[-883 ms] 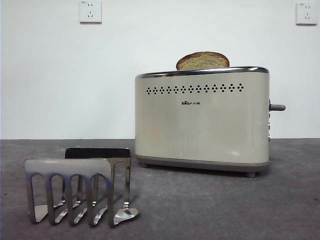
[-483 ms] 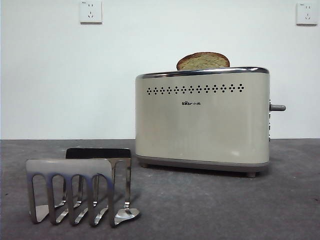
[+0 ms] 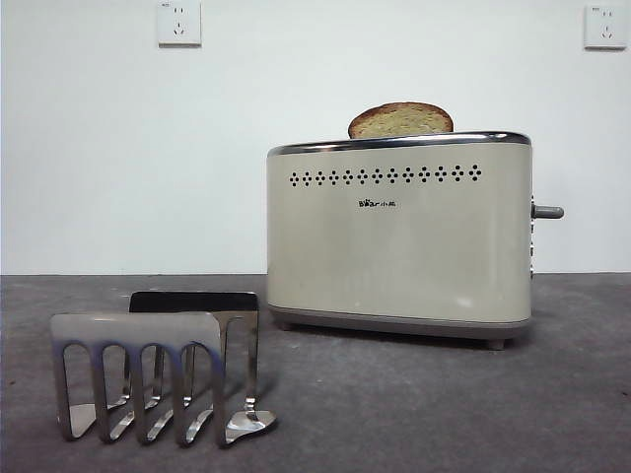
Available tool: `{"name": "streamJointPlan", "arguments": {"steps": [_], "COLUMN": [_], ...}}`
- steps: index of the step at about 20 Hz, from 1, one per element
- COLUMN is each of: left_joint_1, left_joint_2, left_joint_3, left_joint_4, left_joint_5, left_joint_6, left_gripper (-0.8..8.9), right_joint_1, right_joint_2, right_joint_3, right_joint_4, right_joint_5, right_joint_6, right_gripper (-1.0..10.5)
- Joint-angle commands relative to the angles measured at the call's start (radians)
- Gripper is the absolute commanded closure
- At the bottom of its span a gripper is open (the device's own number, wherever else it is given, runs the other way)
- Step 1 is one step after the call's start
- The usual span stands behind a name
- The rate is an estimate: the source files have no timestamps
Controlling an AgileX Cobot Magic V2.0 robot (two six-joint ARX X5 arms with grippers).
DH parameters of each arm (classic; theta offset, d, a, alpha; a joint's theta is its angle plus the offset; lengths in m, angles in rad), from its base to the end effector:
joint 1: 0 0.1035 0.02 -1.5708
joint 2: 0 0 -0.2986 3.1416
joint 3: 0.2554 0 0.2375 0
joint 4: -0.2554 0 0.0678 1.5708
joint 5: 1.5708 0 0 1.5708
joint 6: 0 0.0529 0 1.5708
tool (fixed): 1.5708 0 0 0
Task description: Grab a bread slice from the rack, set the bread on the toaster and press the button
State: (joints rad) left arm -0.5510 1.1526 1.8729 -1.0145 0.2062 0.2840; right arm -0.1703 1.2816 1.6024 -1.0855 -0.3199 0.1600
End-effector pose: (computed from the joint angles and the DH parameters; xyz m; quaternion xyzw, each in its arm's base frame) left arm 0.1190 -0.0858 0.5384 0.1550 0.0912 -0.3824 0.9063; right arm 0.2188 -0.0207 0.4374 0.1642 0.3663 0.0402 0.9150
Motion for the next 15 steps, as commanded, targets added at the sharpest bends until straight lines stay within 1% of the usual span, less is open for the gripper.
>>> {"name": "streamJointPlan", "arguments": {"steps": [1, 3, 5, 7, 8, 10, 12, 15], "left_joint_1": [0.1, 0.203, 0.28, 0.336, 0.359, 0.397, 0.444, 0.511], "left_joint_2": [-0.158, -0.323, -0.474, -0.602, -0.657, -0.754, -0.837, -0.906], "left_joint_3": [-0.298, -0.579, -0.829, -1.054, -1.155, -1.336, -1.491, -1.656], "left_joint_4": [0.231, 0.449, 0.63, 0.777, 0.838, 0.918, 0.962, 1.019], "left_joint_5": [0.003, 0.002, -0.014, -0.051, -0.049, -0.042, -0.042, -0.043], "left_joint_6": [0.019, 0.019, 0.03, 0.042, 0.042, 0.025, 0.023, -0.021], "left_gripper": [8.16, 8.16, 8.16, 8.16, 8.16, 8.16, 8.16, 8.16], "right_joint_1": [0.001, 0.001, 0.001, 0.001, 0.001, 0.001, 0.001, 0.0], "right_joint_2": [0.044, 0.083, 0.113, 0.137, 0.146, 0.157, 0.16, 0.16], "right_joint_3": [0.001, 0.001, 0.001, 0.001, 0.001, 0.001, 0.001, 0.001], "right_joint_4": [0.001, 0.0, 0.003, 0.013, 0.016, 0.018, 0.024, 0.023], "right_joint_5": [0.065, 0.129, 0.177, 0.225, 0.248, 0.282, 0.299, 0.303], "right_joint_6": [-0.007, -0.007, -0.007, -0.007, -0.007, -0.007, -0.007, -0.007], "right_gripper": [9.5, 9.5, 9.5, 9.5, 9.5, 9.5, 9.5, 9.5]}}
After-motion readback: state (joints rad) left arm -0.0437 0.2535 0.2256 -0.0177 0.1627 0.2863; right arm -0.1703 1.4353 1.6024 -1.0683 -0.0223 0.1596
